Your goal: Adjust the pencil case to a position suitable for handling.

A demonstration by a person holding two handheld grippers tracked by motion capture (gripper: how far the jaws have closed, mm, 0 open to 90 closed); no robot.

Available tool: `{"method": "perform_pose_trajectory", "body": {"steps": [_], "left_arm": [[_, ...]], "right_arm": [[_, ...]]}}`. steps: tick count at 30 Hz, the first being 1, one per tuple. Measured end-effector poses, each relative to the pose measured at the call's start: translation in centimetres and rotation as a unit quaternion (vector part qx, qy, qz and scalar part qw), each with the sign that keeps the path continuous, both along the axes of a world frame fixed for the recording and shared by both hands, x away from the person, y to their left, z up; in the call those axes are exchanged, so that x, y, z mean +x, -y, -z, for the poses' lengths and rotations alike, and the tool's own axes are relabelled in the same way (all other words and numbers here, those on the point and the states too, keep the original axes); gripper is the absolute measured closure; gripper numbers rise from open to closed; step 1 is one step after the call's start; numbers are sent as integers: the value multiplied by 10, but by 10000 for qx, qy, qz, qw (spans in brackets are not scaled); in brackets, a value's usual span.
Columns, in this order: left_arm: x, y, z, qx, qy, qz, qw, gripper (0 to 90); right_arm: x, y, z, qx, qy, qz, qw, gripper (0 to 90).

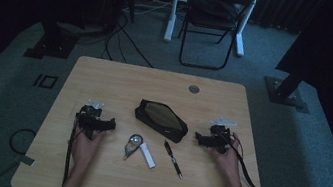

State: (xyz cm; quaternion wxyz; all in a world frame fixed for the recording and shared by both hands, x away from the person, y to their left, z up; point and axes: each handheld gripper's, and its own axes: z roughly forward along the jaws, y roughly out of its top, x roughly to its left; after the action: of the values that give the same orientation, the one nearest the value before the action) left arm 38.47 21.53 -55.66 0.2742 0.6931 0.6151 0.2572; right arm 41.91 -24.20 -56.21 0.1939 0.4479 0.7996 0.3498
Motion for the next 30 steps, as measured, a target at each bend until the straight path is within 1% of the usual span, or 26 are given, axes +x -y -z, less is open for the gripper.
{"method": "perform_pose_trajectory", "body": {"steps": [16,21,23,24,25,26,28,29,30], "left_arm": [[0,0,0,3,-2,1,10000,22],[0,0,0,3,-2,1,10000,22],[0,0,0,3,-3,2,10000,22],[0,0,0,3,-3,2,10000,22],[0,0,0,3,-2,1,10000,22],[0,0,0,2,-2,1,10000,22],[0,0,0,2,-2,1,10000,22],[0,0,0,2,-2,1,10000,22],[0,0,0,3,-3,2,10000,22]], "right_arm": [[0,0,0,-5,-1,-24,10000,111],[-1,4,0,2,4,12,10000,114],[-3,6,-1,25,15,88,10000,176],[-3,6,-1,25,15,88,10000,176],[-3,7,-2,58,-1,100,9999,200],[-5,8,-4,149,-35,66,9999,233],[-7,8,-6,147,39,85,9998,233],[-7,8,-6,147,39,85,9998,233],[-10,8,-11,156,106,99,9998,233]]}}
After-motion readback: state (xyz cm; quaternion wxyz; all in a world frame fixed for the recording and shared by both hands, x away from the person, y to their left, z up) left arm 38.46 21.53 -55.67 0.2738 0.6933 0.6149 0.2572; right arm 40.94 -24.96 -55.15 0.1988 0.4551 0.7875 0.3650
